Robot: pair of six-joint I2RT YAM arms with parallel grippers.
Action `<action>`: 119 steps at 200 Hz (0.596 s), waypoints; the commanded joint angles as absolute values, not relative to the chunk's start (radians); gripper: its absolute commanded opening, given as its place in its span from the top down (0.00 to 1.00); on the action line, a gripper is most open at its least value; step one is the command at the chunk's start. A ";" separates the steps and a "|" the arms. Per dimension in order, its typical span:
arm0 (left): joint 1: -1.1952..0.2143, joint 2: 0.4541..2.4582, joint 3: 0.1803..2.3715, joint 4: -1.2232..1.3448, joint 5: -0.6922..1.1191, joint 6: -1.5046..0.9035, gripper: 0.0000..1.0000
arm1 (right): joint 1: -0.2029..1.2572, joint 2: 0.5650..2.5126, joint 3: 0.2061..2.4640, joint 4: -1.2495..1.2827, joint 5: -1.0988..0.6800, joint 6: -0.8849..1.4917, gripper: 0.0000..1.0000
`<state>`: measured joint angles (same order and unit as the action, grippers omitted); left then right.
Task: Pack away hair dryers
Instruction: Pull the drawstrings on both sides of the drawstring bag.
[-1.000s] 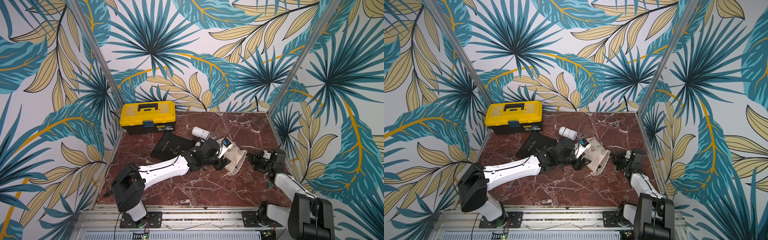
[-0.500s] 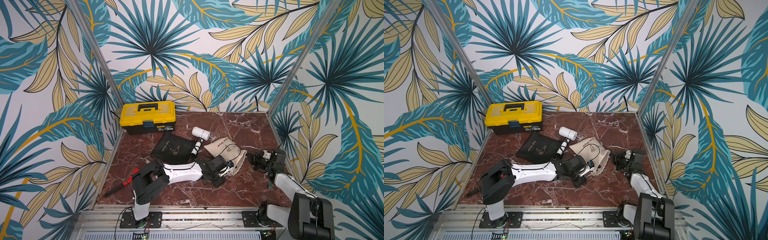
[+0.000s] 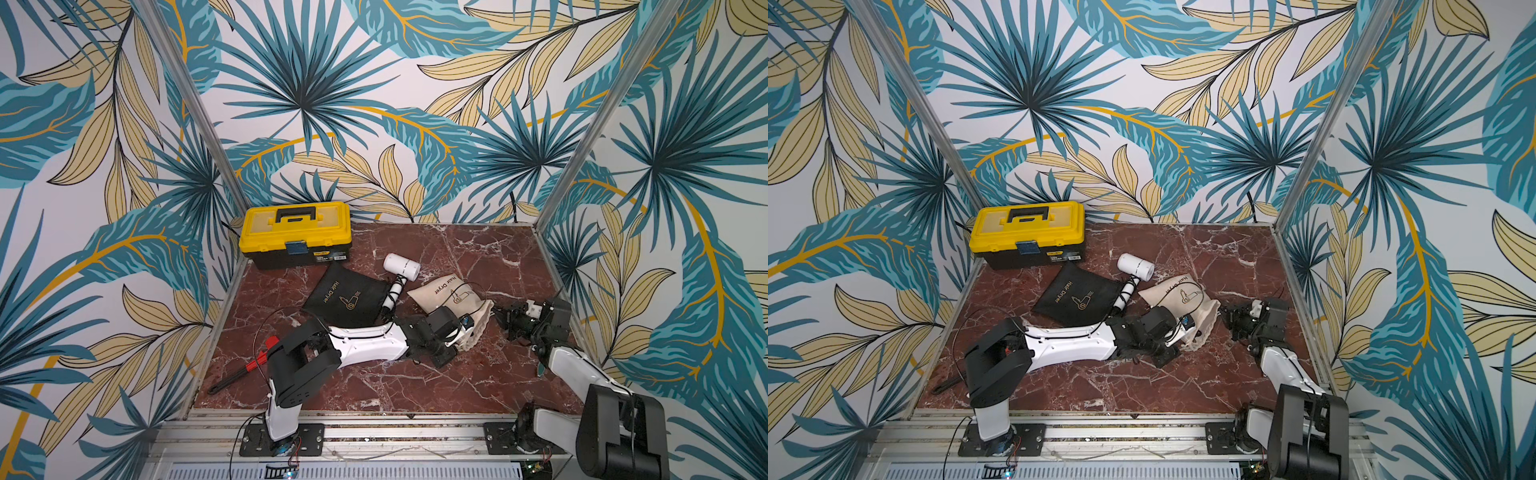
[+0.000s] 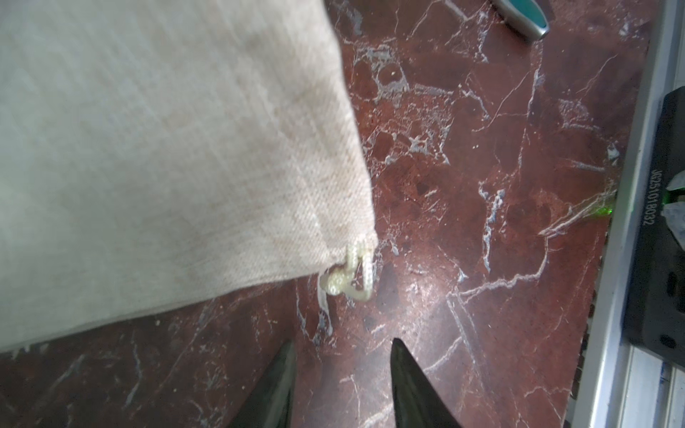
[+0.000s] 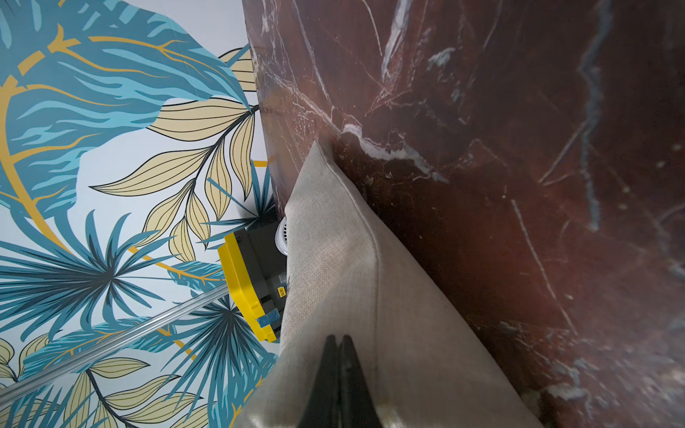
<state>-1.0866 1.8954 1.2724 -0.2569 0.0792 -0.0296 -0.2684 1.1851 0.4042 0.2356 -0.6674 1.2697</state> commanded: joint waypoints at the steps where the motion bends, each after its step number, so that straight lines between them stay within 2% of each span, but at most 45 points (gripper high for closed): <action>1: -1.086 1.926 1.343 -0.237 0.115 0.010 0.57 | -0.266 1.189 0.387 0.253 -0.679 1.273 1.00; 97: -1.072 1.979 1.400 -0.306 0.154 0.013 0.59 | -0.266 1.169 0.389 0.237 -0.671 1.276 1.00; 119: -1.072 1.988 1.417 -0.305 0.155 0.022 0.67 | -0.266 1.166 0.387 0.230 -0.669 1.272 1.00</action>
<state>-1.0782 1.9717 1.3533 -0.2928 0.1432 0.0105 -0.2684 1.1839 0.4038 0.2348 -0.6670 1.2716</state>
